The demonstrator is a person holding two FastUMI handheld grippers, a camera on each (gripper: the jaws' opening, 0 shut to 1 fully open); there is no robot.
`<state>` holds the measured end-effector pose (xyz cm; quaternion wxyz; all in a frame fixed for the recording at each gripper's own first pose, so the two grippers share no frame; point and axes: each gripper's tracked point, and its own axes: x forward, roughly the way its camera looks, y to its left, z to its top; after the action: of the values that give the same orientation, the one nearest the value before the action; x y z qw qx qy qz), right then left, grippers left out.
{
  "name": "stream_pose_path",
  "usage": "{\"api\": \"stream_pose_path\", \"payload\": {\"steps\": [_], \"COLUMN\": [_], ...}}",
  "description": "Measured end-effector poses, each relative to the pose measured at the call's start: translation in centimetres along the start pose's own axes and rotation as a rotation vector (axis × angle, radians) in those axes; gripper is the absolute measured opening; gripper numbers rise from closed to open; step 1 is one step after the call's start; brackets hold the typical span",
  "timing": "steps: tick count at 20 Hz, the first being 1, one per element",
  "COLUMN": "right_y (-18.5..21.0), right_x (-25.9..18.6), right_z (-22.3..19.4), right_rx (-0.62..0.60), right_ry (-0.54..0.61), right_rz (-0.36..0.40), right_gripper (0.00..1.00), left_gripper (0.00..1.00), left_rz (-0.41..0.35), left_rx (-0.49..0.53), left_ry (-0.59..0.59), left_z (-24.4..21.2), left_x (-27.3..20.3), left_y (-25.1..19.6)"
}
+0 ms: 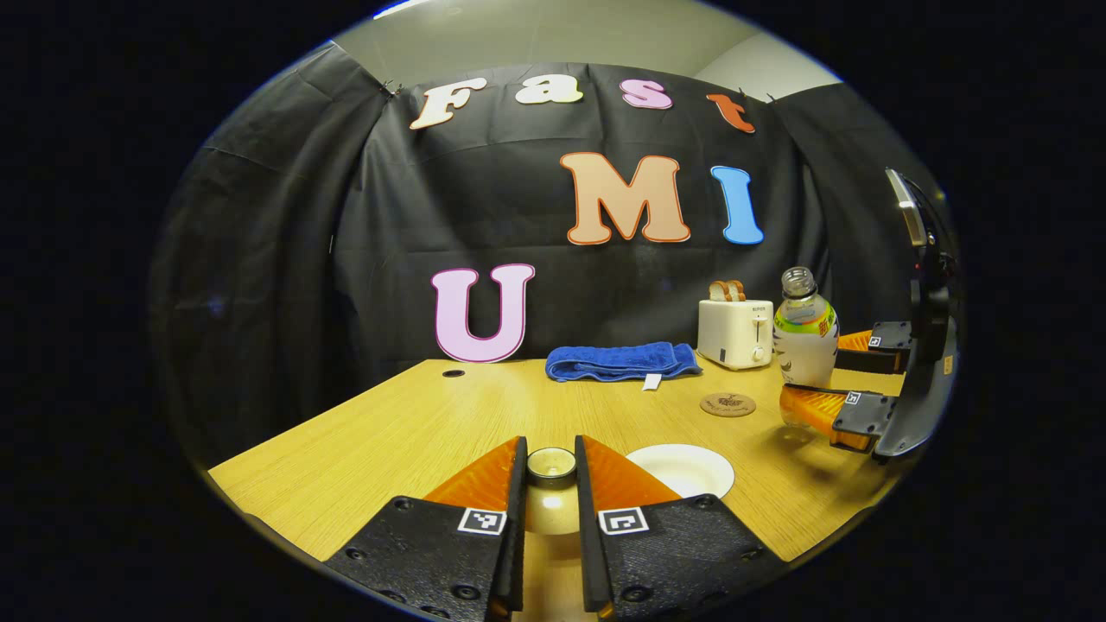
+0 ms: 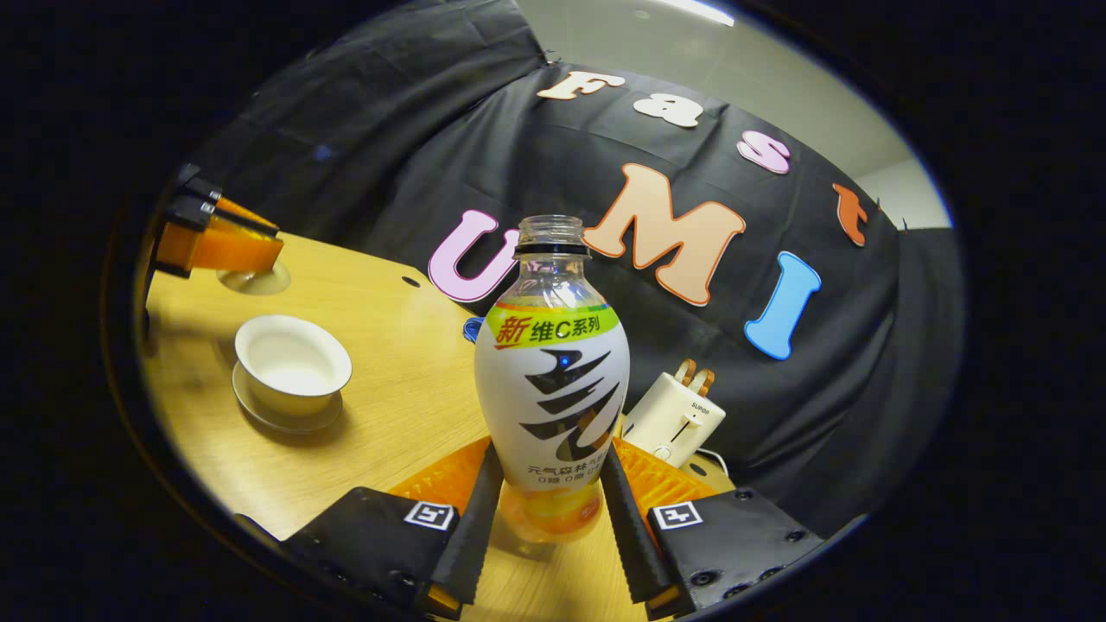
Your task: Open the teacup lid with one hand, grasp the water bottle and pour water into the teacup with the other hand; after pouring, place the water bottle on the coaster and then close the teacup lid.
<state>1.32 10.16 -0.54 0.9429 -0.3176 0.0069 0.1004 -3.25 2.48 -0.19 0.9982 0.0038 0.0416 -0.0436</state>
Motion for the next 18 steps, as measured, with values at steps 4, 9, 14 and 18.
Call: {"api": "stream_pose_path", "payload": {"steps": [4, 9, 14, 18], "right_y": [0.2, 2.7, 3.9, 4.4], "right_x": [0.2, 0.8, 0.9, 1.2], "right_z": [-0.4, -0.5, -1.0, -1.2], "right_rx": [-0.155, -0.343, -0.536, -0.691], "right_ry": [-0.006, -0.024, -0.034, -0.047], "right_rz": [0.003, 0.020, 0.021, 0.024], "right_gripper": [0.67, 0.67, 0.69, 0.68], "left_gripper": [0.24, 0.24, 0.24, 0.24], "left_rz": [0.022, 0.030, 0.027, 0.023], "left_rx": [-0.001, -0.009, -0.028, -0.037], "left_ry": [-0.004, -0.002, 0.008, 0.005], "left_z": [0.0, -0.6, -1.3, -1.4], "left_x": [-0.3, -0.8, -1.0, -1.2], "left_y": [1.3, 2.1, 2.6, 2.9]}}
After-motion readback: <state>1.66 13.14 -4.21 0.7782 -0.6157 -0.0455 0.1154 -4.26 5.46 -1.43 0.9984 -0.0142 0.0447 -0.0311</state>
